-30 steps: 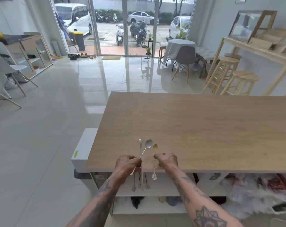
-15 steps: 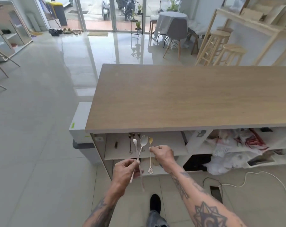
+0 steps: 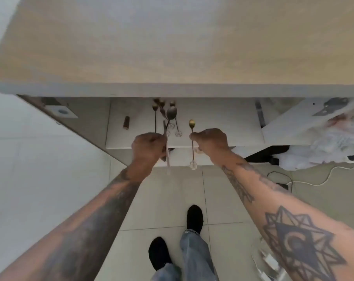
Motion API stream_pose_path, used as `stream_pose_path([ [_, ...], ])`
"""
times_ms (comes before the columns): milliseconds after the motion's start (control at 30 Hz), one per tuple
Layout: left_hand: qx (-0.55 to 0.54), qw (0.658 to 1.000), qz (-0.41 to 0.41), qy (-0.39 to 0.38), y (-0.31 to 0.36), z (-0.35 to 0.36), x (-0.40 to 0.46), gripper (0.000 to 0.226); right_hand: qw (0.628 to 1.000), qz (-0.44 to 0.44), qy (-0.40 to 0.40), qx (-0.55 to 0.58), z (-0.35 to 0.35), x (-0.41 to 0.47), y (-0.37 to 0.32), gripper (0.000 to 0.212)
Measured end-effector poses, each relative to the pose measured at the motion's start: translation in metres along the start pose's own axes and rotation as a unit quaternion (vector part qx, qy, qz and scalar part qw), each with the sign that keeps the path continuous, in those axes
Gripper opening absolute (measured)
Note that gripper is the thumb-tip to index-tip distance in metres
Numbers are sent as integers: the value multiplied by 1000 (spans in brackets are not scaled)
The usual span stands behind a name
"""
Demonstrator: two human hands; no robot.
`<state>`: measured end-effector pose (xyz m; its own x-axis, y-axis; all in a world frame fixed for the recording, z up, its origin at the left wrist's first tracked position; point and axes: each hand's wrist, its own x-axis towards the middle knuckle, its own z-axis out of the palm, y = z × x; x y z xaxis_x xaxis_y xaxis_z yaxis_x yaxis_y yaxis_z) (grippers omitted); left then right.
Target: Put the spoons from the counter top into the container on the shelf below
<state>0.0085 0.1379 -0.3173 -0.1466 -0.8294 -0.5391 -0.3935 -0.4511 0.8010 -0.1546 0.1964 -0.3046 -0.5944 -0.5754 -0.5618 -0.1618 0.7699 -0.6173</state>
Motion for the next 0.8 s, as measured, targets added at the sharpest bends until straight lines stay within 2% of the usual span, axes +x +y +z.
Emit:
stream_pose_path([
  [167, -7, 1000, -20, 7, 3, 33, 79, 23, 1000, -13, 11, -21, 28, 85, -5, 21],
  [400, 54, 994, 25, 97, 16, 75, 136, 21, 996, -32, 54, -55, 46, 163, -26, 19],
  [500, 111, 985, 39, 129, 11, 81, 147, 29, 994, -44, 67, -79, 49, 177, -28, 16],
  [567, 162, 976, 51, 139, 7, 81, 150, 25, 994, -43, 67, -79, 53, 180, -28, 21],
  [600, 178, 973, 51, 140, 7, 80, 150, 23, 995, -37, 66, -72, 53, 180, -28, 21],
  [733, 225, 965, 56, 119, 15, 74, 137, 41, 996, -22, 73, -40, 47, 166, -28, 22],
  [800, 247, 958, 81, 123, 27, 68, 126, 36, 995, -28, 81, -51, 31, 152, -36, 26],
])
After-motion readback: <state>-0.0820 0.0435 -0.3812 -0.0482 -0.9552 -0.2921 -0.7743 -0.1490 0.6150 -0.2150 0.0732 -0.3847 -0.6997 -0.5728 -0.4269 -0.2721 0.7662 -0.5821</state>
